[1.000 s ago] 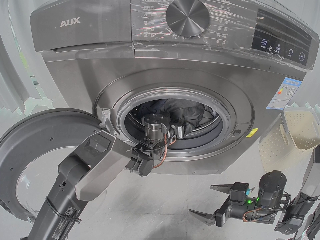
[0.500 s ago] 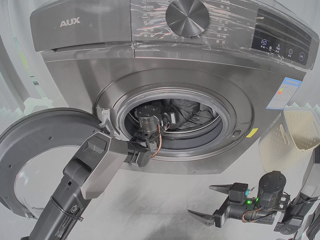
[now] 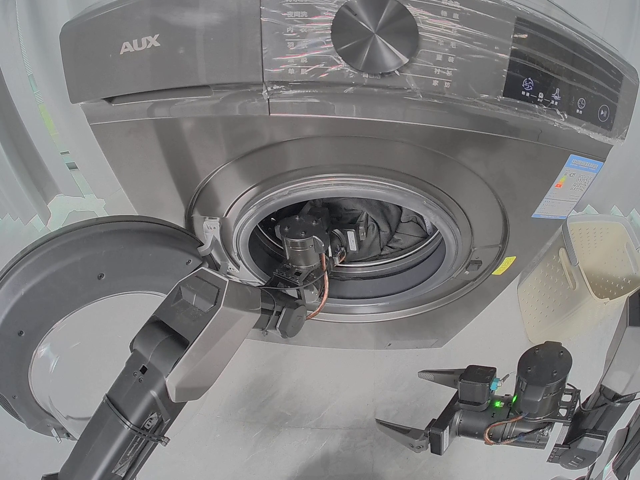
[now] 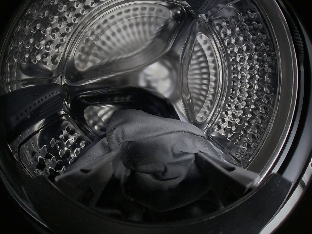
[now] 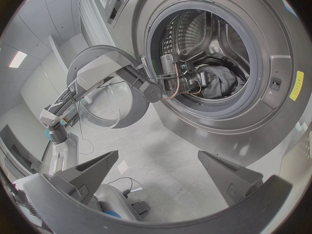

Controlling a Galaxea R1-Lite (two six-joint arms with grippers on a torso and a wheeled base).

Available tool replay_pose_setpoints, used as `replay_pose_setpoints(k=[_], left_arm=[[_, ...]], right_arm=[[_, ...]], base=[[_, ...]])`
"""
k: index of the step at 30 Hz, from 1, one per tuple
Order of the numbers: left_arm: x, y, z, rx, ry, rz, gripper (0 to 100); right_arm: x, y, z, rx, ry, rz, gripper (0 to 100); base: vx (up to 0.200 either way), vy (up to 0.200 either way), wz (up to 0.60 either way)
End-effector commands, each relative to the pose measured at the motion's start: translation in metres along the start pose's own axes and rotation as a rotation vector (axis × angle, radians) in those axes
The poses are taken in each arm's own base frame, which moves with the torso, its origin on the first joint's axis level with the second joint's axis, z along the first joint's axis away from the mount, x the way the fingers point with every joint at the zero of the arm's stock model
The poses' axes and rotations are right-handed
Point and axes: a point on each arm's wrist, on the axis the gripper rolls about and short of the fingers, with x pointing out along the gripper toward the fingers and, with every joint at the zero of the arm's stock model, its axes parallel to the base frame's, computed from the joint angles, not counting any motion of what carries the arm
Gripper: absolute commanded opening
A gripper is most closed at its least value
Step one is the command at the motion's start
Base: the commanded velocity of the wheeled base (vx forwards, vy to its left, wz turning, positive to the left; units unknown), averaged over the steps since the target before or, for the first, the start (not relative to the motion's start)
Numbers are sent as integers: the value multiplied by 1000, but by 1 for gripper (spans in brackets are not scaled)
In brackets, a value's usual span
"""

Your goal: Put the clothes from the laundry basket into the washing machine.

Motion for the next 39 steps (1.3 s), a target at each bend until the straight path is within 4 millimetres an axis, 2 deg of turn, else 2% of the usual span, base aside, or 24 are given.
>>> replay_pose_setpoints(k=[1,3,5,6,8,9,10,11,14,19,20,21,22,26,28,29,30,33,34,36,37,38,39], left_arm=[[0,-6,16,-7,-28,-6,100],[-6,-15,28,-9,-19,-21,100],[-9,-17,31,-6,-9,-23,100],[-23,-23,36,3,35,-35,100],[-28,-25,37,8,54,-41,100],[-46,-32,41,16,98,-59,100],[-47,-33,41,17,101,-61,100],[-63,-36,42,26,151,-74,100],[-87,-41,39,41,211,-88,100],[-115,-47,42,48,232,-119,100],[-115,-47,42,48,232,-119,100],[-127,-50,46,49,238,-134,100],[-130,-50,48,49,237,-137,100],[-168,-62,61,47,251,-194,100],[-180,-63,65,46,255,-206,100],[-190,-62,70,43,247,-210,100],[-191,-61,70,43,245,-210,100],[-228,-49,93,38,218,-221,100],[-231,-48,94,36,219,-222,100],[-256,-46,107,21,208,-251,100],[-256,-46,107,21,208,-251,100],[-280,-47,119,10,195,-285,100],[-291,-48,124,5,193,-303,100]], right_arm=[[-1,-1,0,1,-2,-3,100],[-3,-2,0,2,-2,-8,100],[-3,-2,1,3,-4,-9,100],[-4,-3,1,5,-7,-13,100],[-4,-4,1,6,-6,-16,100],[-6,-5,2,5,-12,-20,100],[-6,-5,2,5,-11,-20,100],[-6,-4,3,5,-15,-20,100],[-7,-4,3,5,-17,-20,100],[-13,-4,7,2,-40,-17,100],[-13,-4,7,2,-40,-17,100],[-16,-4,11,1,-61,-19,100],[-17,-5,12,1,-69,-22,100],[-24,-6,23,-2,-131,-34,100],[-26,-6,25,-3,-142,-34,100],[-28,-6,27,-2,-156,-33,100],[-29,-6,27,-2,-157,-35,100],[-36,-4,32,-1,-188,-30,100],[-36,-4,32,-2,-189,-30,100],[-41,-4,32,-2,-194,-31,100],[-41,-4,32,-2,-194,-31,100],[-46,-4,31,1,-196,-35,100],[-49,-4,30,1,-196,-35,100]], base=[[0,0,0],[0,0,0],[0,0,0],[0,0,0],[0,0,0],[0,0,0],[0,0,0],[0,0,0],[0,0,0],[0,0,0],[0,0,0],[0,0,0],[0,0,0],[0,0,0],[0,0,0],[0,0,0],[0,0,0],[0,0,0],[0,0,0],[0,0,0],[0,0,0],[0,0,0],[0,0,0]])
